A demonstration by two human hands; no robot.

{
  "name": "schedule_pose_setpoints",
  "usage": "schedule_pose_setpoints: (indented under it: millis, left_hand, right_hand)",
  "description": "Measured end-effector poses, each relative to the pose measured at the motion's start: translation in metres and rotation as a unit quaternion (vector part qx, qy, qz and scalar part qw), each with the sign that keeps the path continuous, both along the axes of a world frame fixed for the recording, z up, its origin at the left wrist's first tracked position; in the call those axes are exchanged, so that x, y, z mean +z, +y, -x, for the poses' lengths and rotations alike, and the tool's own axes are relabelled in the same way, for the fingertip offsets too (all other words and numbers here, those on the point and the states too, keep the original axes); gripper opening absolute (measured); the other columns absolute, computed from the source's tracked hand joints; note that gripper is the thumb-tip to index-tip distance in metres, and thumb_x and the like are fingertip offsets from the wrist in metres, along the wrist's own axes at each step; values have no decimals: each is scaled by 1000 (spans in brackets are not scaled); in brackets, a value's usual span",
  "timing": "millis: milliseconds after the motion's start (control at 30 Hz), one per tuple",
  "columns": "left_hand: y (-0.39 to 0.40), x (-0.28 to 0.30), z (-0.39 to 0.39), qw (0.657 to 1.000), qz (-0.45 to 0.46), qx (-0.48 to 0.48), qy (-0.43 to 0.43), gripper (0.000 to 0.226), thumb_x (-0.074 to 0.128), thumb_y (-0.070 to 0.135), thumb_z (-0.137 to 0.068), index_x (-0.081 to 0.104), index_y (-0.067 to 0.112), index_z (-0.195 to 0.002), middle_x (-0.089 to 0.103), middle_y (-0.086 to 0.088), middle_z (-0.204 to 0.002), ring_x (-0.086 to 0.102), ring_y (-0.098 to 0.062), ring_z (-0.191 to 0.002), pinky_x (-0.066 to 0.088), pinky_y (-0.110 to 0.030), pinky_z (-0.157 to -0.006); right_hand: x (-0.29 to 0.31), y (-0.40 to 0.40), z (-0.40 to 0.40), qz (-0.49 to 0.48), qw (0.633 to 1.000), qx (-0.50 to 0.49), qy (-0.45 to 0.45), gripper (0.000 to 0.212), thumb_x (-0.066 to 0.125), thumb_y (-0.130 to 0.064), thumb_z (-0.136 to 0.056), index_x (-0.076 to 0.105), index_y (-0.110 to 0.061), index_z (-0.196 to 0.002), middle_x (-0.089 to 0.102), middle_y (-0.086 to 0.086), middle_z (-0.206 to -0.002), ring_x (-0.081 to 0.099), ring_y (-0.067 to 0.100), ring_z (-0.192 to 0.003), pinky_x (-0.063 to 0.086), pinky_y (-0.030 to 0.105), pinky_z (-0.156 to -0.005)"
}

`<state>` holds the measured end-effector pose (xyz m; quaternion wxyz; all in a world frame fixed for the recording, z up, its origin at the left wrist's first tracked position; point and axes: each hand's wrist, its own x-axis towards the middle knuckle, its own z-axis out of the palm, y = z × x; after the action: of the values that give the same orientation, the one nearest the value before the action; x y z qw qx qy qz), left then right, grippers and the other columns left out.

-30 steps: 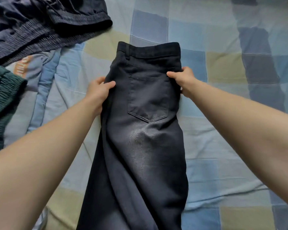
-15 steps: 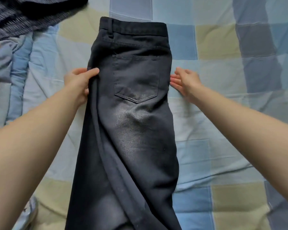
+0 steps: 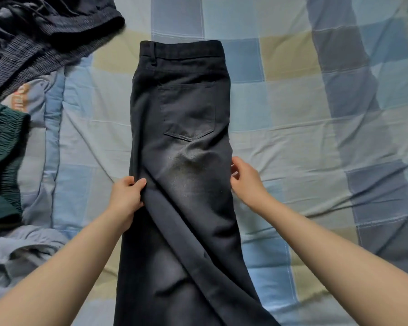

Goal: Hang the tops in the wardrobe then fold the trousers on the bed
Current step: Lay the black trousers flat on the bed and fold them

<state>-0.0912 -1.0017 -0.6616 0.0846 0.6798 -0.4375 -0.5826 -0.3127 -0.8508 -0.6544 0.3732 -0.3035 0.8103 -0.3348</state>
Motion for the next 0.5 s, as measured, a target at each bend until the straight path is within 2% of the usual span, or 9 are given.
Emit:
schedule_pose_setpoints:
  millis: [67, 133, 200, 233, 300, 367, 433, 500]
  left_hand:
    - [-2, -3, -2, 999, -27, 26, 29, 15, 52, 16, -99, 56, 13, -85, 62, -9, -86, 59, -21, -74, 52, -35, -68]
    - [-5, -5, -5, 997, -37, 37, 50, 15, 49, 14, -101, 55, 14, -87, 62, -8, -89, 59, -19, -76, 52, -35, -67]
    - [-7, -7, -7, 997, -35, 36, 60, 16, 48, 15, -101, 55, 16, -87, 62, -7, -91, 59, -18, -78, 51, -34, -67]
    - [-9, -8, -6, 997, -30, 39, 60, 17, 48, 16, -102, 55, 17, -86, 62, -6, -91, 58, -17, -77, 51, -33, -67]
    - [-10, -9, -5, 998, -18, 41, 53, 20, 47, 17, -102, 53, 19, -83, 60, -3, -88, 57, -15, -75, 49, -31, -62]
    - [-8, -7, -6, 999, -2, 33, 42, 22, 47, 19, -102, 51, 19, -80, 59, -1, -83, 55, -13, -70, 46, -26, -53]
    - [-10, -6, -9, 1000, 17, 12, 21, 24, 49, 22, -101, 49, 19, -77, 58, -1, -80, 53, -14, -67, 42, -24, -49]
    - [-14, -6, -12, 999, 31, -12, -4, 26, 52, 24, -99, 48, 19, -74, 57, -1, -81, 53, -15, -69, 42, -26, -50]
  right_hand:
    - [-3, 3, 7, 30, 998, -50, 39, 19, 54, -1, -86, 64, -15, -93, 61, -4, -70, 53, 10, -55, 44, 25, -59]
    - [-7, 23, 23, 60, 989, -128, 49, 20, 55, -1, -83, 67, -15, -93, 63, -1, -72, 58, 13, -61, 49, 33, -65]
    - [-12, 50, 36, 76, 978, -192, 38, 19, 57, 1, -84, 67, -13, -93, 65, -2, -73, 59, 4, -64, 49, 30, -66]
    - [-13, 59, 36, 75, 974, -212, 12, 19, 57, 4, -86, 64, -11, -95, 64, -1, -73, 59, 0, -62, 49, 26, -65]
    - [-12, 63, 28, 49, 957, -271, -92, 20, 54, 6, -89, 53, -9, -103, 62, 4, -72, 60, 5, -58, 50, 20, -55]
    - [-9, 53, 23, -21, 909, -353, -223, 15, 49, 3, -92, 49, -9, -101, 60, 9, -77, 60, 14, -62, 50, 22, -53]
    - [2, 37, 29, -87, 863, -369, -335, 16, 41, -11, -96, 54, -13, -87, 61, 10, -84, 60, 19, -71, 50, 29, -69]
    - [15, 23, 37, -145, 859, -309, -381, 35, 35, -41, -98, 53, -16, -79, 61, 7, -83, 59, 21, -79, 47, 35, -81]
